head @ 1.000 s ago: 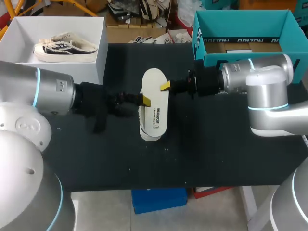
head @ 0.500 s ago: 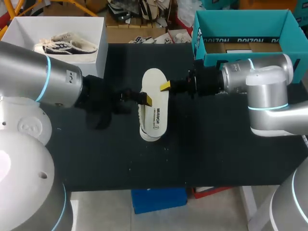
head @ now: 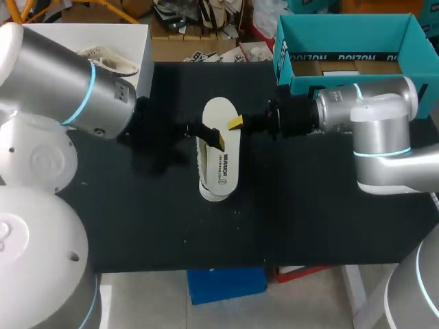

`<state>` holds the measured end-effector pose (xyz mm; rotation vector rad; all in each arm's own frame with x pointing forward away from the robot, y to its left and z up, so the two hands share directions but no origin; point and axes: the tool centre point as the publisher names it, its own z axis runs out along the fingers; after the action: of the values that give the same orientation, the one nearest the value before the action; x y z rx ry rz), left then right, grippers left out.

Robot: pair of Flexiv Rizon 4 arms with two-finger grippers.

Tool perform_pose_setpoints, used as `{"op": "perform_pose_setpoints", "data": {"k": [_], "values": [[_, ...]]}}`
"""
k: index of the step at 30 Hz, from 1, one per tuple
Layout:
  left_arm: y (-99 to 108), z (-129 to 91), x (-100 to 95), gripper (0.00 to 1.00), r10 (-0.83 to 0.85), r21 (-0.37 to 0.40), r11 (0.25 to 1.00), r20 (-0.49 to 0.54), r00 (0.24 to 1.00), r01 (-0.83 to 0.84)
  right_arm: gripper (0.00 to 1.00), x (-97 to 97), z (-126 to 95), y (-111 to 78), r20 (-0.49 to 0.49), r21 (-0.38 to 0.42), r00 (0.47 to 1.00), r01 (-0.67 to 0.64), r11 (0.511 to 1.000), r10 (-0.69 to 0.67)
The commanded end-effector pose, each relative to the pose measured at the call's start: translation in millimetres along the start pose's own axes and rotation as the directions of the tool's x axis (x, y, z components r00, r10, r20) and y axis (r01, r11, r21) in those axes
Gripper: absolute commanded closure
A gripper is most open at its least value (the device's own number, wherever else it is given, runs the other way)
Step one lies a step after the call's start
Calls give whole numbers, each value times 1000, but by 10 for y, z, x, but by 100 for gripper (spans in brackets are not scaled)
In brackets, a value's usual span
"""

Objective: Take the shoe out of the shoebox, open the shoe tongue, remove and reinsert the insole, then place the shoe into the shoebox

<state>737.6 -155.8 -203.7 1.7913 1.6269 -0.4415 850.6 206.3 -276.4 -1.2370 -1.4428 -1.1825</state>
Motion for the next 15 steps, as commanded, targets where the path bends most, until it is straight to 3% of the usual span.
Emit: {"op": "perform_pose_setpoints", "data": {"k": [1, 8, 15], "values": [[80, 0, -106, 0, 7, 15, 1000, -309, 951, -2, 100, 1, 4, 4, 2, 2, 1000, -1, 1000, 1], [70, 20, -132, 0, 49, 65, 998, -430, 901, -23, 100, 1, 4, 4, 2, 2, 1000, -1, 1000, 1], [79, 27, -132, 0, 47, 86, 996, -478, 877, -6, 100, 1, 4, 4, 2, 2, 1000, -1, 1000, 1]]}}
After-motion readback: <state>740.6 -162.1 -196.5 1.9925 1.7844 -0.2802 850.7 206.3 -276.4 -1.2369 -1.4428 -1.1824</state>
